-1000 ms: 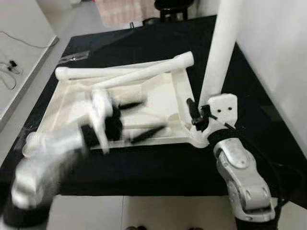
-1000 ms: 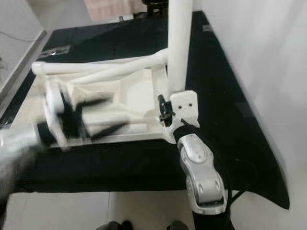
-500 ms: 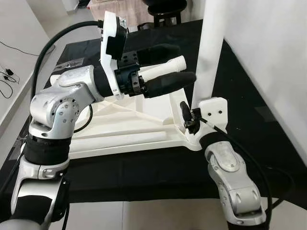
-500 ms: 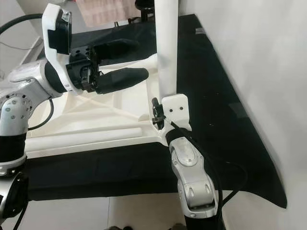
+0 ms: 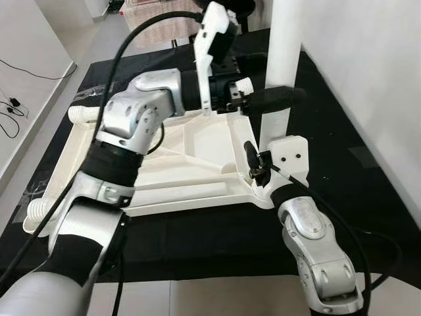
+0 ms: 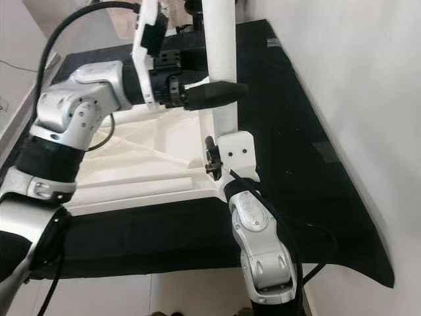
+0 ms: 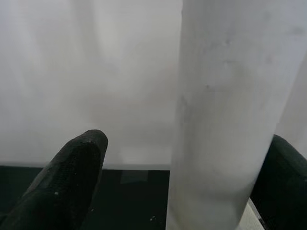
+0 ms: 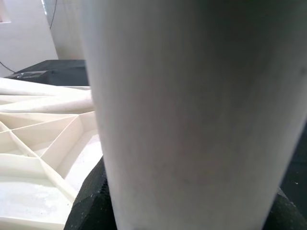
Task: Building children table
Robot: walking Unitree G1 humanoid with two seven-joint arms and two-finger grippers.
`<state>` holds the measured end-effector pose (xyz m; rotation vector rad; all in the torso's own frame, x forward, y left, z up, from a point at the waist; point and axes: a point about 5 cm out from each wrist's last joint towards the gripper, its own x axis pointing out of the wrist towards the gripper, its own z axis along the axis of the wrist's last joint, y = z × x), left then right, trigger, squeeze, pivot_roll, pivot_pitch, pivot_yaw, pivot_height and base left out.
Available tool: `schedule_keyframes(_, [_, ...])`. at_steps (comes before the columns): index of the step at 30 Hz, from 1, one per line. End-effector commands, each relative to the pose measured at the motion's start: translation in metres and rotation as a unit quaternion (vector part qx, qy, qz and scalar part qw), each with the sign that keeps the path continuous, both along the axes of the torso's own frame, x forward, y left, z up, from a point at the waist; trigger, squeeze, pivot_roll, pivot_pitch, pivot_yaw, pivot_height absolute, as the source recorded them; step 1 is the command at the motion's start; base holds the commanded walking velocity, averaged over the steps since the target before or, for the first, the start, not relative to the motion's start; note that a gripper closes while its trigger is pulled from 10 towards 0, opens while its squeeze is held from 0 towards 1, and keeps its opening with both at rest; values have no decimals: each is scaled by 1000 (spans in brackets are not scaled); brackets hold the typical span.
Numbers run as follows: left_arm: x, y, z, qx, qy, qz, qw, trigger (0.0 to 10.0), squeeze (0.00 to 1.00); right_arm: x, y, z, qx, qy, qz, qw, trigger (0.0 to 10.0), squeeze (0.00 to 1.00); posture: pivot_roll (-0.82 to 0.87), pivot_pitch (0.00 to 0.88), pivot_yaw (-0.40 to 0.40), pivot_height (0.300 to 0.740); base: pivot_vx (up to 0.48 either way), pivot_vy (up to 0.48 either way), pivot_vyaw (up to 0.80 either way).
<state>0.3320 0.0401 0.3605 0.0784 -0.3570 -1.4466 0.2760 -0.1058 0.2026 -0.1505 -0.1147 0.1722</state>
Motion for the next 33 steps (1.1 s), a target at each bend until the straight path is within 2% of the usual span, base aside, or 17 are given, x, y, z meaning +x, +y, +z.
schedule_keyframes(1, [1, 0, 1, 1, -4, -2, 1000, 10000, 0, -4, 20, -31, -3, 91, 56, 994, 10000, 0, -53, 149, 159, 740, 0, 0, 0])
schedule_keyframes(2, [2, -2, 0, 0, -2, -3, 1000, 9412, 0, -4, 21, -31, -3, 91, 60, 994, 10000, 0, -54, 148, 158, 740, 0, 0, 0])
schedule_keyframes(3, [2, -2, 0, 0, -2, -3, 1000, 9412, 0, -4, 21, -31, -3, 91, 60, 994, 10000, 0, -54, 148, 158, 740, 0, 0, 0])
schedule_keyframes(4, [2, -5, -2, -2, 1, -6, 1000, 0, 0, -4, 22, -31, -4, 91, 63, 994, 10000, 0, -55, 148, 156, 740, 0, 0, 0])
schedule_keyframes(21, [-1, -16, -4, -4, -6, -8, 1000, 0, 0, 2, 19, -25, -1, 88, 77, 993, 10000, 0, -57, 145, 141, 740, 0, 0, 0])
schedule_keyframes(22, [-1, -17, -4, -4, -6, -9, 1000, 0, 0, 3, 19, -22, 1, 79, 88, 993, 10000, 1000, -58, 145, 139, 740, 0, 0, 0])
schedule_keyframes(28, [-2, -18, -4, -4, -9, -11, 1000, 0, 0, 16, 9, 9, 26, 16, 176, 984, 10000, 1000, -63, 145, 140, 740, 0, 0, 0])
schedule_keyframes(29, [-2, -19, -4, -4, -9, -11, 1000, 0, 0, 19, 7, 14, 20, 13, 216, 976, 10000, 1000, -66, 144, 137, 740, 0, 0, 0])
schedule_keyframes(30, [-2, -19, -4, -4, -9, -11, 1000, 0, 0, 19, 7, 14, 20, 13, 216, 976, 10000, 1000, -66, 144, 137, 740, 0, 0, 0])
schedule_keyframes(32, [-2, -20, -3, -6, -10, -13, 1000, 0, 0, 26, -6, 21, -28, 15, 283, 959, 10000, 1000, -65, 147, 136, 740, 0, 0, 0])
schedule_keyframes(33, [-3, -20, -3, -7, -11, -14, 1000, 0, 0, 31, -14, 24, -54, 23, 311, 949, 10000, 0, -64, 147, 133, 740, 0, 0, 0])
